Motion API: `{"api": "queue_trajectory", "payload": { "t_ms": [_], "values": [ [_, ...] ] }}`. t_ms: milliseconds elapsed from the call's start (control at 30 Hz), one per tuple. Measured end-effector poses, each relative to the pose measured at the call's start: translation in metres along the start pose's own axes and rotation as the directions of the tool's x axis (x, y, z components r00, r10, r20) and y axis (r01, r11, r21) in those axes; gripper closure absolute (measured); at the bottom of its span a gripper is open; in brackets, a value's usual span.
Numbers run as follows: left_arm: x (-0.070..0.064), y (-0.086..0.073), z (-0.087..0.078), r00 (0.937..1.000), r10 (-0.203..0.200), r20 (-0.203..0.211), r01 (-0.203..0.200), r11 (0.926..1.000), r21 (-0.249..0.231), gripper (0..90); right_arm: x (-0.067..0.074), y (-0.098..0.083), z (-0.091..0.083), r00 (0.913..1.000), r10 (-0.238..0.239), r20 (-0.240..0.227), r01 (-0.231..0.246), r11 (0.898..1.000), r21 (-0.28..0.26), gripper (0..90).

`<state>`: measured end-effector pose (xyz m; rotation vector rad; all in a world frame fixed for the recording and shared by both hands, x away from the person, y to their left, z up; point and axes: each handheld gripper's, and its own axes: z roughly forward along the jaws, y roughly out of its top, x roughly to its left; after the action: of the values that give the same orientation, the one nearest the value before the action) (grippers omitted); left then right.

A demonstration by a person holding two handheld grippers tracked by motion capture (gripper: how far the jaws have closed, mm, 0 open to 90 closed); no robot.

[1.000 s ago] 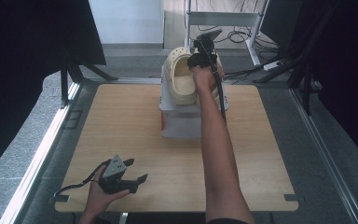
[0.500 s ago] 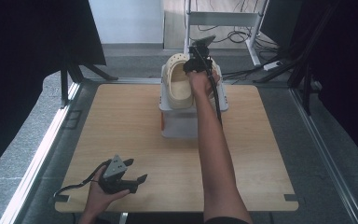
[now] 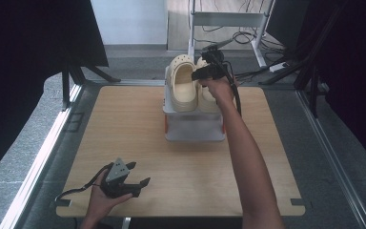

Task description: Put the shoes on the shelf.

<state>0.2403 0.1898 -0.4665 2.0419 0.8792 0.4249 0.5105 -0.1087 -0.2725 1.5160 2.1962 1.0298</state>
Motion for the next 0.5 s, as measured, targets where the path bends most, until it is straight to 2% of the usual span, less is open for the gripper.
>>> {"api": "queue_trajectory", "payload": {
  "t_ms": [133,233,500],
  "values": [
    [-0.001,0.000,0.002,1.0000,0.000,-0.002,0.000,1.0000,0.007,23.3,-0.001,-0.011,-0.010,0.9959,-0.070,-0.057,0.069,0.997,-0.018,51.3],
    [-0.001,0.000,0.003,1.0000,0.002,-0.004,-0.002,1.0000,0.008,23.2,-0.002,-0.021,-0.017,0.9885,-0.113,-0.100,0.110,0.993,-0.039,52.1],
    [-0.001,0.000,0.002,1.0000,0.003,-0.006,-0.003,1.0000,0.008,23.3,-0.005,-0.055,-0.039,0.9520,-0.219,-0.214,0.199,0.974,-0.111,53.3]
  ]
}}
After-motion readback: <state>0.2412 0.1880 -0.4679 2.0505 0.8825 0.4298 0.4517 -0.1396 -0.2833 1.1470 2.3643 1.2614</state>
